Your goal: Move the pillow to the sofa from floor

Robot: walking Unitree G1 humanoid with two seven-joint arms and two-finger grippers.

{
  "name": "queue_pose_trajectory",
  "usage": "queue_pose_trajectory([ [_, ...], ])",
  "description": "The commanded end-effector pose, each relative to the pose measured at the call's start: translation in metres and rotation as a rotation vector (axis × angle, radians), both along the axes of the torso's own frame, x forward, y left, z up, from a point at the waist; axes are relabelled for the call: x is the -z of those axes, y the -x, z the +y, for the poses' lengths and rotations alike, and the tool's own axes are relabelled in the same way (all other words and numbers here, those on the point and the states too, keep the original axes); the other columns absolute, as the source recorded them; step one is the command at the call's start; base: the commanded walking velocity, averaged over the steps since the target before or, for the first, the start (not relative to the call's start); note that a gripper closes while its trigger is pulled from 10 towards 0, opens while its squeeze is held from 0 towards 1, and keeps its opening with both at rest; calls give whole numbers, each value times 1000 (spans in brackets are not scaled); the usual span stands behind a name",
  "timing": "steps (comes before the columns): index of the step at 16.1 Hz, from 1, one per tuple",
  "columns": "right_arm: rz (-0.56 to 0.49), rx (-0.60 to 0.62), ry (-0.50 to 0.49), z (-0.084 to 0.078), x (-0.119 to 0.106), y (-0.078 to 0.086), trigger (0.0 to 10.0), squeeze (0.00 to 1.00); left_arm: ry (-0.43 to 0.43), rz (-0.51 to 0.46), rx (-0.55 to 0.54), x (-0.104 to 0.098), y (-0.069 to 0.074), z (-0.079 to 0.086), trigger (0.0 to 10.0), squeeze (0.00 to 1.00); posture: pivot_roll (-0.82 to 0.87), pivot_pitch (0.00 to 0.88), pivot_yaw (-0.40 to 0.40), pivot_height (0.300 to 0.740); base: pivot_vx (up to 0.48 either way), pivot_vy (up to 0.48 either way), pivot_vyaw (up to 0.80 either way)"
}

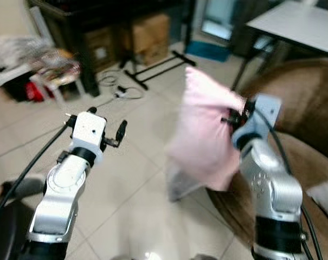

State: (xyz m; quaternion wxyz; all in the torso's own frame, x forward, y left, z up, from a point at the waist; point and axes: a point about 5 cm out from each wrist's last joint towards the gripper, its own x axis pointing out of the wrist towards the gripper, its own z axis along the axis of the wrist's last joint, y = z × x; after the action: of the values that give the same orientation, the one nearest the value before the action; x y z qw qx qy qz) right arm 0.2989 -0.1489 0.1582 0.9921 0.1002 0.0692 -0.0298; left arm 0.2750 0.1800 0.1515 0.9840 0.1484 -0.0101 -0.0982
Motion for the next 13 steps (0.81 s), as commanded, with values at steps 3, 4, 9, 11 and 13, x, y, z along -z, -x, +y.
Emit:
queue_pose_trajectory([
  [3,-42,7,22,1,-4,3,10000,0,-14,3,-60,4,-1,7,10000,0,-44,0,-3,740,0,0,-756],
  [4,-35,9,30,1,-1,5,10000,0,-18,1,-62,4,-1,8,10000,0,-42,0,-5,740,0,0,-756],
  [9,-34,-3,47,3,1,4,10000,0,-6,-19,-47,1,2,4,10000,0,-21,0,-22,740,0,0,-761],
  [11,-38,-9,59,4,0,2,10000,0,4,-23,-48,1,2,5,10000,0,-18,0,-26,740,0,0,-769],
  [13,-42,-7,79,2,-1,1,10000,0,10,-26,-48,0,2,5,10000,0,-16,0,-30,740,127,0,-781],
])
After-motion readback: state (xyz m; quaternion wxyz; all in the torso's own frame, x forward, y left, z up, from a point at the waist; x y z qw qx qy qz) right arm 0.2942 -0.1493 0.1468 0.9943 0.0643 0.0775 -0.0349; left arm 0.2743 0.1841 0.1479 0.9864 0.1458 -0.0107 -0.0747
